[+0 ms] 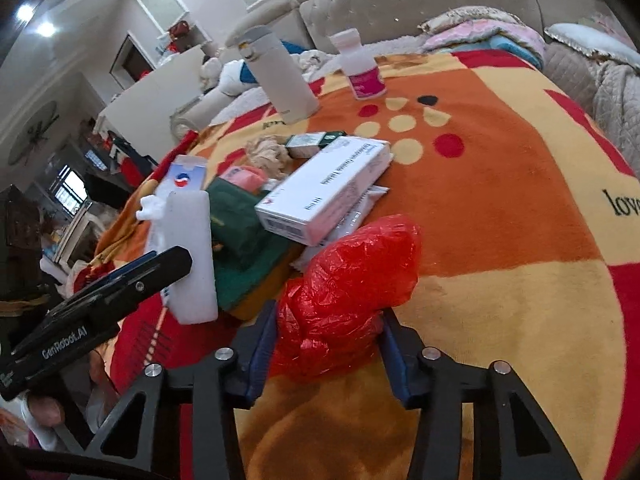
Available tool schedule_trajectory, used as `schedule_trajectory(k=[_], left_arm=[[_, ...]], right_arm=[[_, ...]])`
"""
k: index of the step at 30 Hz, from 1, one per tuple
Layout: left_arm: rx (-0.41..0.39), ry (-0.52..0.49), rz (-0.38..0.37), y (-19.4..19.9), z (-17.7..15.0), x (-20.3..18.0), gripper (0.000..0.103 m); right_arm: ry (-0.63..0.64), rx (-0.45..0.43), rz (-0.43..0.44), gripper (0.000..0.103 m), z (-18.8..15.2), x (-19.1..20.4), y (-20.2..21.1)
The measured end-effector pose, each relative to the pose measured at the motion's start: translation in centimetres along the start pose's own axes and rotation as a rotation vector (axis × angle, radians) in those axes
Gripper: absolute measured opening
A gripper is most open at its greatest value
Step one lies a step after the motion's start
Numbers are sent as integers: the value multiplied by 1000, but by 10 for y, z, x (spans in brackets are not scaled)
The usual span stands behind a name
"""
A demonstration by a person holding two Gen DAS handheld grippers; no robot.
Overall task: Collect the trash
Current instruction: 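Grasp the red plastic bag with the right tool while the left tool grasps the white foam block, then carry the red bag and white block to the black bin and open both tools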
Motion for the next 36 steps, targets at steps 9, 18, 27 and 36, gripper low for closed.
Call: schedule_trajectory(k=[9,18,27,36], left_arm=[[52,37,-100,13,-9,-5,15],[7,61,2,5,-15,5,56],[-31,86,-77,4,-13,14,65],[-27,145,-221,6,-7,16,79]], right_arm=[[14,-89,12,45,7,1,48],[3,-82,-14,45,2,-15,56],[0,-53,-14,45,0,-16,49],[7,-26,-11,45,0,-13,40]])
Point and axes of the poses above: each gripper's, at about its wrist camera, not at the fingertips, and y roughly against the way its jaws point, x to its left, z to its top, the point moved 7 cm from there along -y, roughly the way its jaws point, and after that the axes turned 3 degrees about -z, right-handed, at the moved point
